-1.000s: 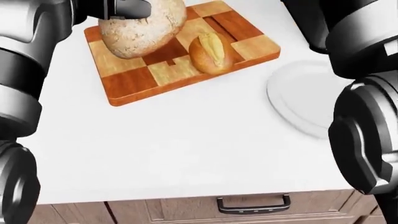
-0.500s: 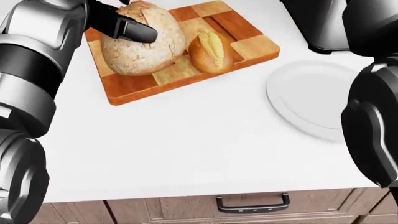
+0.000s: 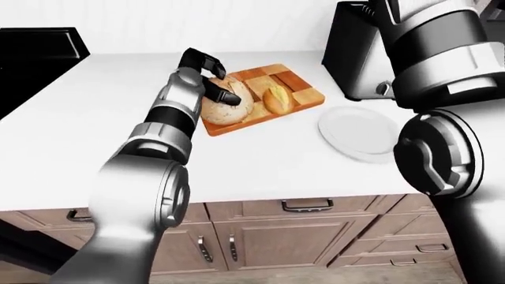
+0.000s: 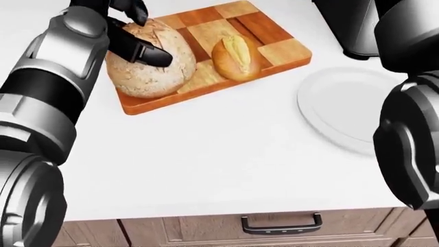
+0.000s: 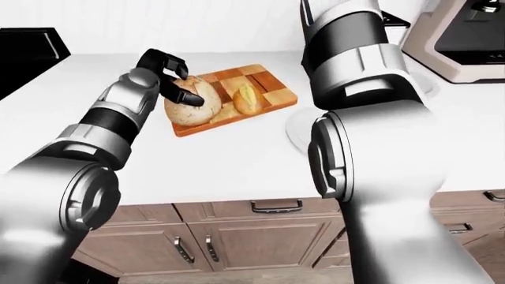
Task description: Place all breads on the cutting board.
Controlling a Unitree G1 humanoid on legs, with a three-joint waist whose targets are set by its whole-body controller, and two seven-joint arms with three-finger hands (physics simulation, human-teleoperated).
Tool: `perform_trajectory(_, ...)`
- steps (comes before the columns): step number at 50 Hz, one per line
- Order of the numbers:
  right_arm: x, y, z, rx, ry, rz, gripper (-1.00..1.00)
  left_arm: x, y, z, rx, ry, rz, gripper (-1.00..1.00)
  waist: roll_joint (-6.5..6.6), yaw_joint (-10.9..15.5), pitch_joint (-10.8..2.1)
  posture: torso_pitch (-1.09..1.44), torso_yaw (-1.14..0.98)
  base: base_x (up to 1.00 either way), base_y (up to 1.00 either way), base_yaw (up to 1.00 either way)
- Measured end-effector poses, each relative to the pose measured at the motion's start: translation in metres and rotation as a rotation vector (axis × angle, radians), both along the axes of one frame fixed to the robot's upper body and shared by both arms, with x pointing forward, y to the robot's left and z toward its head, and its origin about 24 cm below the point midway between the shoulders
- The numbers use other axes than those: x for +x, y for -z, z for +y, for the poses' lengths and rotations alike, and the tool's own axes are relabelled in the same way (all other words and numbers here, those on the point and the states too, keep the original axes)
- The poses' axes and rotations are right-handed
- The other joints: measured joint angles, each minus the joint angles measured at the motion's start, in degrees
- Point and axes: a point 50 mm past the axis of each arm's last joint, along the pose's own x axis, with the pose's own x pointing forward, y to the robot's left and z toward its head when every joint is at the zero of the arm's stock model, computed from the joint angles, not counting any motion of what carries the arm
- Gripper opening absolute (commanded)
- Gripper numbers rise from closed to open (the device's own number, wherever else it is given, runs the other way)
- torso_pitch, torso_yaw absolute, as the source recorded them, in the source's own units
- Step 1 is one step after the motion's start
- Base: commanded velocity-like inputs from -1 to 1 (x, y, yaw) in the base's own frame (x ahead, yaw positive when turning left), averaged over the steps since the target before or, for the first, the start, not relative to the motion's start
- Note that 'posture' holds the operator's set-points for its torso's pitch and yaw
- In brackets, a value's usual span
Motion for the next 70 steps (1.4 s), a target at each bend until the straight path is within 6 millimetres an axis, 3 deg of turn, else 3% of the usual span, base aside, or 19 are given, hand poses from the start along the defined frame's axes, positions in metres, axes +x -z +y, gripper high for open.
perform_trajectory(9,0.002,0.006,0.001,-0.013,-0.013,0.009,1.00,0.001,-0.009,-0.007,-0.026,0.000,-0.073,-1.00,0.09,0.0,-0.16,0.00,0.00,0.00,0.00,0.00)
perform_trajectory(18,0.003,0.009,0.001,-0.010,-0.024,0.007,1.00,0.000,0.000,-0.010,-0.035,-0.024,-0.081,-0.97,0.23,-0.1,-0.23,0.00,0.00,0.00,0.00,0.00)
perform_trajectory(19,0.003,0.010,0.001,-0.009,-0.026,0.007,1.00,0.000,0.001,-0.010,-0.032,-0.026,-0.081,-0.51,0.23,-0.1,-0.23,0.00,0.00,0.00,0.00,0.00)
perform_trajectory(20,0.003,0.010,0.001,-0.009,-0.028,0.009,1.00,0.000,0.001,-0.010,-0.028,-0.028,-0.081,-0.18,0.24,-0.1,-0.23,0.00,0.00,0.00,0.00,0.00)
perform_trajectory(22,0.004,0.013,0.002,-0.009,-0.032,0.012,1.00,0.000,0.003,-0.011,-0.024,-0.029,-0.082,0.06,0.25,-0.1,-0.25,0.00,0.00,0.00,0.00,0.00)
perform_trajectory(23,0.004,0.014,0.002,-0.009,-0.034,0.014,1.00,0.000,0.004,-0.012,-0.020,-0.030,-0.082,0.47,0.25,-0.1,-0.24,0.00,0.00,0.00,0.00,0.00)
perform_trajectory(26,0.005,0.015,0.002,-0.011,-0.038,0.018,1.00,0.000,0.005,-0.013,-0.014,-0.033,-0.085,1.00,0.24,-0.1,-0.22,0.00,0.00,0.00,0.00,0.00)
perform_trajectory(38,0.003,0.015,0.006,-0.015,-0.057,0.009,1.00,0.000,0.007,-0.009,0.002,-0.066,-0.109,1.00,0.32,-0.2,-0.37,0.00,0.00,0.00,0.00,0.00)
perform_trajectory(42,0.003,0.016,0.006,-0.003,-0.061,0.014,1.00,0.000,0.000,-0.006,-0.028,-0.068,-0.114,1.00,0.26,-0.2,-0.17,0.00,0.00,0.00,0.00,0.00)
perform_trajectory(45,0.005,0.020,0.005,0.058,-0.089,0.045,1.00,0.000,-0.017,-0.004,-0.106,-0.038,-0.106,1.00,0.24,-0.2,0.04,0.00,0.00,0.00,0.00,0.00)
perform_trajectory(56,0.007,0.035,0.014,0.145,-0.178,0.173,1.00,-0.013,-0.114,-0.015,-0.402,0.154,-0.260,1.00,0.55,0.0,0.19,0.00,0.00,0.00,0.00,0.00)
perform_trajectory(64,-0.012,0.023,0.013,0.137,-0.195,0.133,1.00,-0.028,-0.146,-0.014,-0.501,0.201,-0.412,1.00,0.40,-0.1,0.78,0.00,0.00,0.00,0.00,0.00)
perform_trajectory(70,-0.038,0.024,0.014,0.113,-0.199,0.119,1.00,-0.050,-0.157,-0.010,-0.522,0.203,-0.530,1.00,0.36,-0.1,1.11,0.00,0.00,0.00,0.00,0.00)
